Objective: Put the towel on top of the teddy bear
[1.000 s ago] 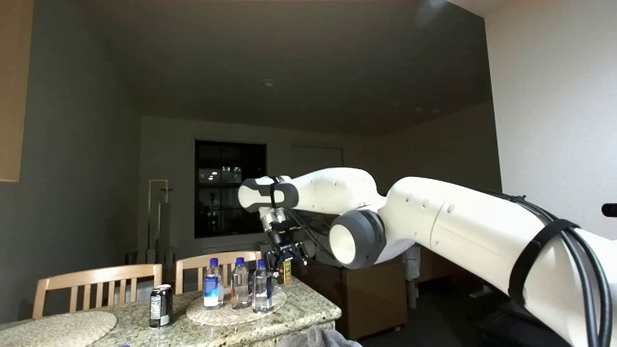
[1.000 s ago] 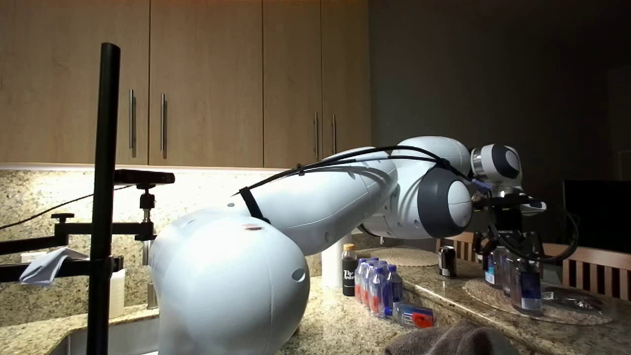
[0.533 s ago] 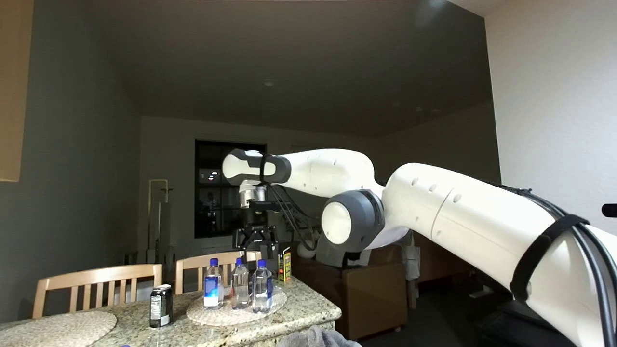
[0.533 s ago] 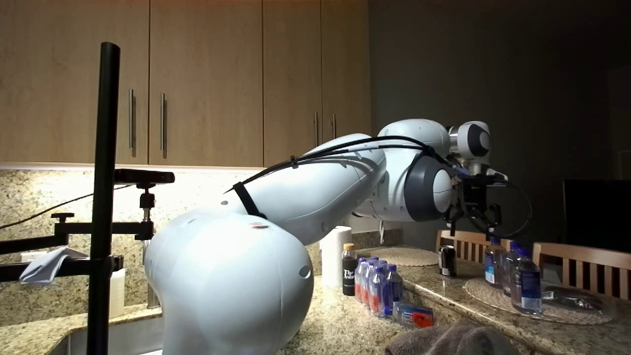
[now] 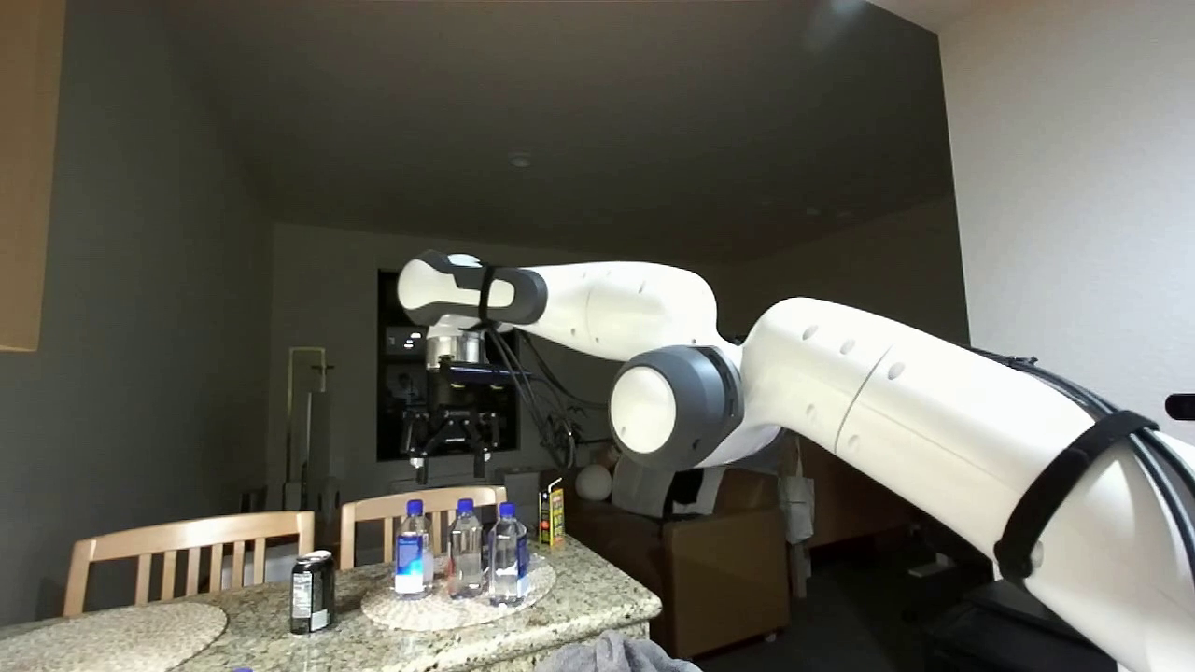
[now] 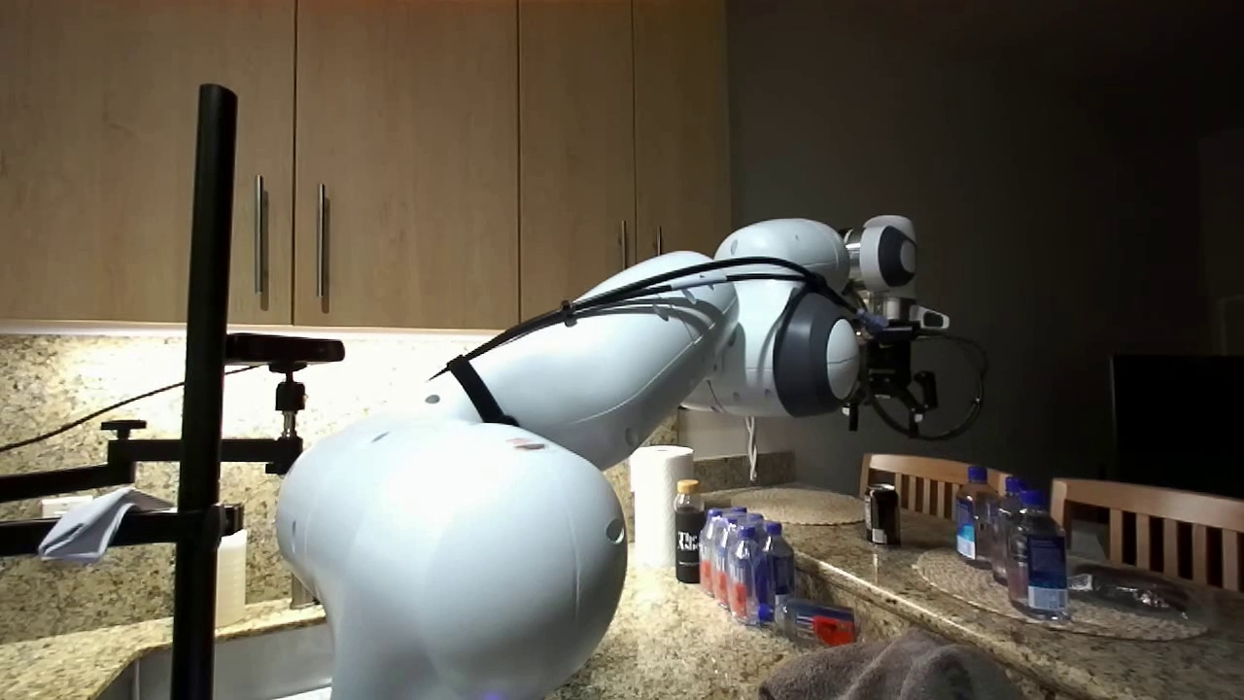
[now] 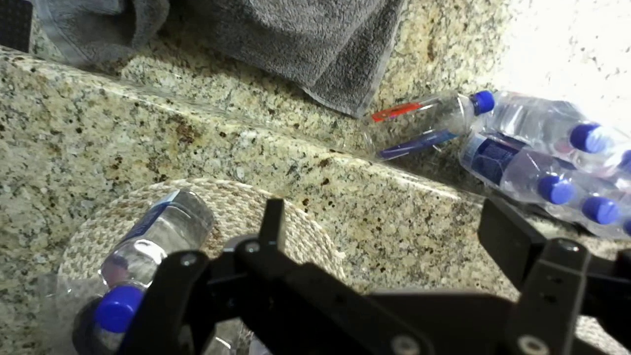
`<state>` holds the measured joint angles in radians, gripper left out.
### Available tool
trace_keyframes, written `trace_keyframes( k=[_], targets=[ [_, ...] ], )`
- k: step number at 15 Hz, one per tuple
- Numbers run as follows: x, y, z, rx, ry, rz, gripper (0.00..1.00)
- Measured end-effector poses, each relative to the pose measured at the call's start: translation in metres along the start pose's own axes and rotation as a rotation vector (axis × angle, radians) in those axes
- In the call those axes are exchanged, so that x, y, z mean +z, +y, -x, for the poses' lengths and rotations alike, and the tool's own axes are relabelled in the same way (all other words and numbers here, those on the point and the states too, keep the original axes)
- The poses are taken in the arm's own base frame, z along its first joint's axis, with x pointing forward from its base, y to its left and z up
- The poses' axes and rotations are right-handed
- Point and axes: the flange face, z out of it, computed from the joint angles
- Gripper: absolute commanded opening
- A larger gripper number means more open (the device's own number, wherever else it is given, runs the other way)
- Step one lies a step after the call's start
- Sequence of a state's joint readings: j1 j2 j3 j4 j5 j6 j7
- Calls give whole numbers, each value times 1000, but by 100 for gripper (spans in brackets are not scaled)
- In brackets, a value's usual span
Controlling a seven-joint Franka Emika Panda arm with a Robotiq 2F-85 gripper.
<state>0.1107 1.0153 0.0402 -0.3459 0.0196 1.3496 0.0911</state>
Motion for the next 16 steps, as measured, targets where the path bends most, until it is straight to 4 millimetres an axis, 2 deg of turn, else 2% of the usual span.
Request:
trace_keyframes(
  k=[9, 16],
  targets=[
    [-61, -3, 10, 56, 121, -21, 100],
    [-64, -3, 11, 56, 125, -22, 100]
  ],
)
